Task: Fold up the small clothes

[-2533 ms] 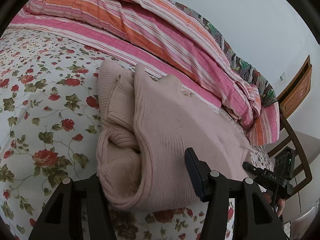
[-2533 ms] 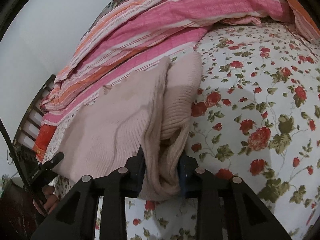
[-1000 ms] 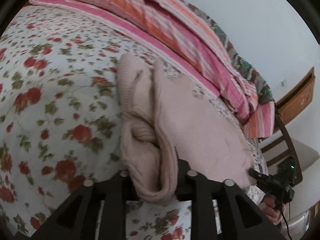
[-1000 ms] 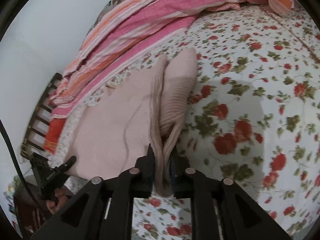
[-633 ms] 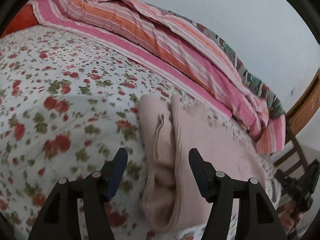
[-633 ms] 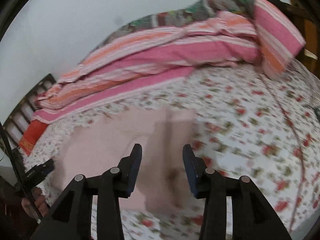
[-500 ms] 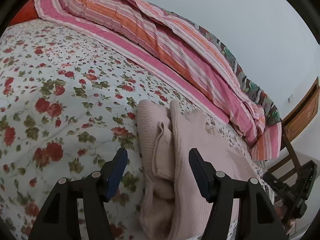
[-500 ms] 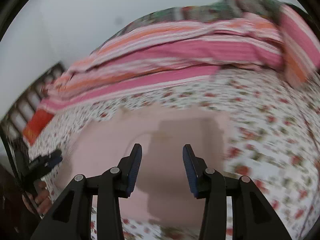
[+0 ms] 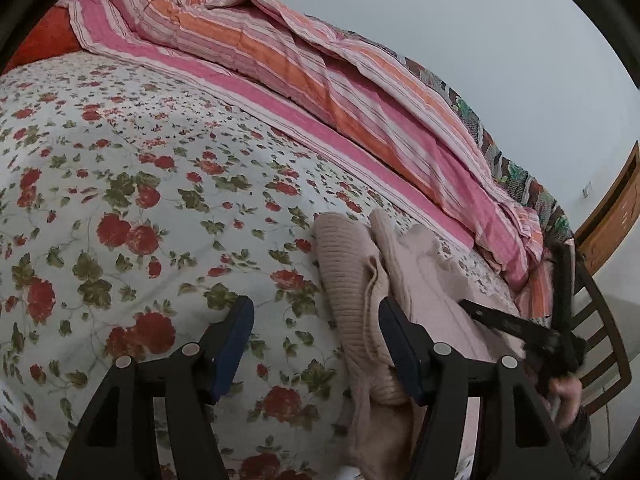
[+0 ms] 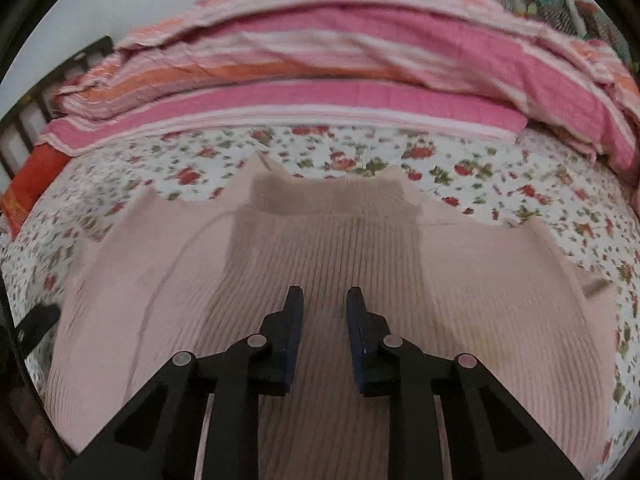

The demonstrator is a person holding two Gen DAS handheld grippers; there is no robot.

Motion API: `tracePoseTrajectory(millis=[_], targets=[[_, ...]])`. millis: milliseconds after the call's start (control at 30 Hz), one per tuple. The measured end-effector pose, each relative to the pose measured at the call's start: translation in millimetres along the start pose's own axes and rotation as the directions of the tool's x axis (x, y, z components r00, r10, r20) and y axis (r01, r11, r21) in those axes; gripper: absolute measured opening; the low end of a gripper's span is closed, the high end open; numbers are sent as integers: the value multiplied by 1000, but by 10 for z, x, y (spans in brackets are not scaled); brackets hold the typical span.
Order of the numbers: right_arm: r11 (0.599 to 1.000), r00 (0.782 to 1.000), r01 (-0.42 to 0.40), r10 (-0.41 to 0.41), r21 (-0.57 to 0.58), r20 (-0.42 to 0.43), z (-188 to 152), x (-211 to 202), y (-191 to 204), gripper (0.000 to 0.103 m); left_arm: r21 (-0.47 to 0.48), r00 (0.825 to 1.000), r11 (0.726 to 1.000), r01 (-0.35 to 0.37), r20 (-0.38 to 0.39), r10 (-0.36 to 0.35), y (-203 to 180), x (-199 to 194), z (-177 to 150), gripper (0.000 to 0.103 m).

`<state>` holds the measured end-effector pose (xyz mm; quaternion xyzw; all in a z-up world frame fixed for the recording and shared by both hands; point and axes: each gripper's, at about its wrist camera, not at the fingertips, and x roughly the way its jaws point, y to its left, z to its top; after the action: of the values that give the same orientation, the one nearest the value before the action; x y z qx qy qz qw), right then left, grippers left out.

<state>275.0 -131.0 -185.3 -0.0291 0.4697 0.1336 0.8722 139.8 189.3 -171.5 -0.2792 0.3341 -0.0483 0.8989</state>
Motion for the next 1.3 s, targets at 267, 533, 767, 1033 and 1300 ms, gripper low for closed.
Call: tracePoseTrajectory(millis=[267,533,767,1033,1300], targets=[[998,999,-33,35,53,-33,239,192,-84,22,-8,1000,1000,21,-3,-21,14,-13,4,63],[999,999,32,-33,-35,-12,-71,-171,60,22,30,1000,999,11,2,-11,-39,-42,-26,63],[998,1000,-21,20,-60,-13,-398,-561,139,22,15,1000,999,28,-12,-28,10,-57,-48,63],[995,1000,-13,15,-100,17,-875,-816,210,22,26,998,998,50,-29,-49,-21,-92,-127,63],[992,998,-55,57,-115,15,-1273,-855,183,22,85,984,983,160,-91,-153,-225,-178,-353,63]])
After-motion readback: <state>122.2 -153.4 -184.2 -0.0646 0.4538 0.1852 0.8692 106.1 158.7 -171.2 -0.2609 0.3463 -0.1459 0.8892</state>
